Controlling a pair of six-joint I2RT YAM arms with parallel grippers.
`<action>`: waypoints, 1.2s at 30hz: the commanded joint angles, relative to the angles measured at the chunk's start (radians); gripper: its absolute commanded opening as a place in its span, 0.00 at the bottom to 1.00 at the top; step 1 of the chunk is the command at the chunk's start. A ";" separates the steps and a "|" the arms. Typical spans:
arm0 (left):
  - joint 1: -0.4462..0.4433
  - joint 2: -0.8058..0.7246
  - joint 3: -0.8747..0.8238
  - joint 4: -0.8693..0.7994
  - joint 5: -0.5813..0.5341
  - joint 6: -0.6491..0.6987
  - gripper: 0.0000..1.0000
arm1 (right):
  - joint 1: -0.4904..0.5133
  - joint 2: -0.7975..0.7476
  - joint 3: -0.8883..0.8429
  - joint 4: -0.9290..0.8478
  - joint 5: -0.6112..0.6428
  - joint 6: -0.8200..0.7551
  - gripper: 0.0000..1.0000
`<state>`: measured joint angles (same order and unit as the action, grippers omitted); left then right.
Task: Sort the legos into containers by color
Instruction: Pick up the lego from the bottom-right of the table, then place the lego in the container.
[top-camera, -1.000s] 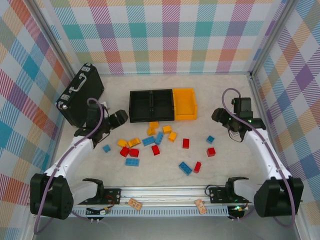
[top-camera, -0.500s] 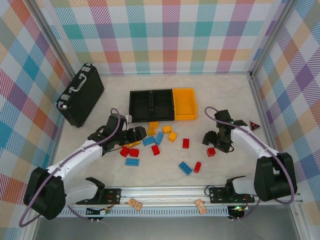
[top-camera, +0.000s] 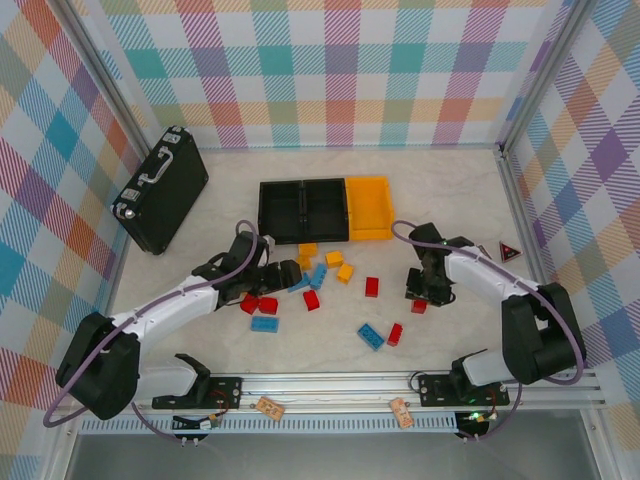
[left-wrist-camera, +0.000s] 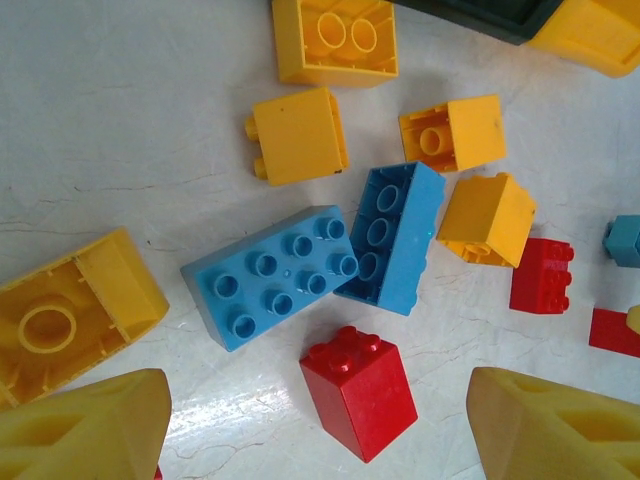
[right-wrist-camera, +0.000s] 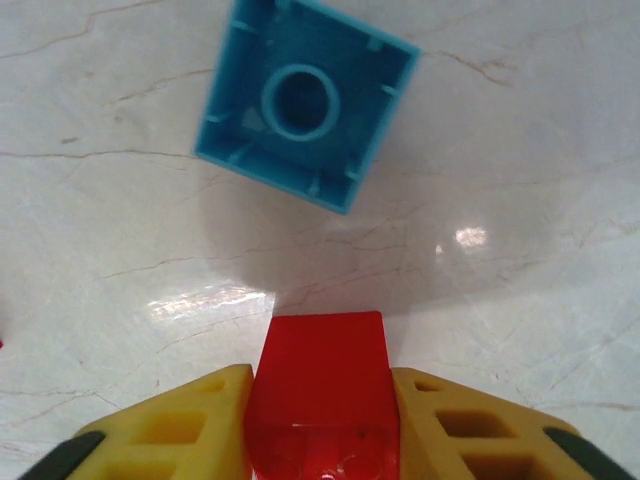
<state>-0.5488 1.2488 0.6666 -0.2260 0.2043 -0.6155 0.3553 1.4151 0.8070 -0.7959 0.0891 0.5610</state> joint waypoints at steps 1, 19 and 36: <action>-0.018 0.008 0.026 0.022 -0.018 -0.018 0.77 | 0.017 0.021 0.026 -0.026 0.013 -0.007 0.29; -0.060 0.005 0.077 0.051 -0.035 -0.055 0.77 | 0.047 0.119 0.409 0.022 -0.023 -0.041 0.24; -0.081 -0.051 0.048 0.023 -0.104 -0.089 0.77 | 0.068 0.611 0.912 0.040 0.040 -0.039 0.26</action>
<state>-0.6193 1.2274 0.7284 -0.1886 0.1207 -0.6884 0.4141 1.9923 1.6653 -0.7361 0.0986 0.5312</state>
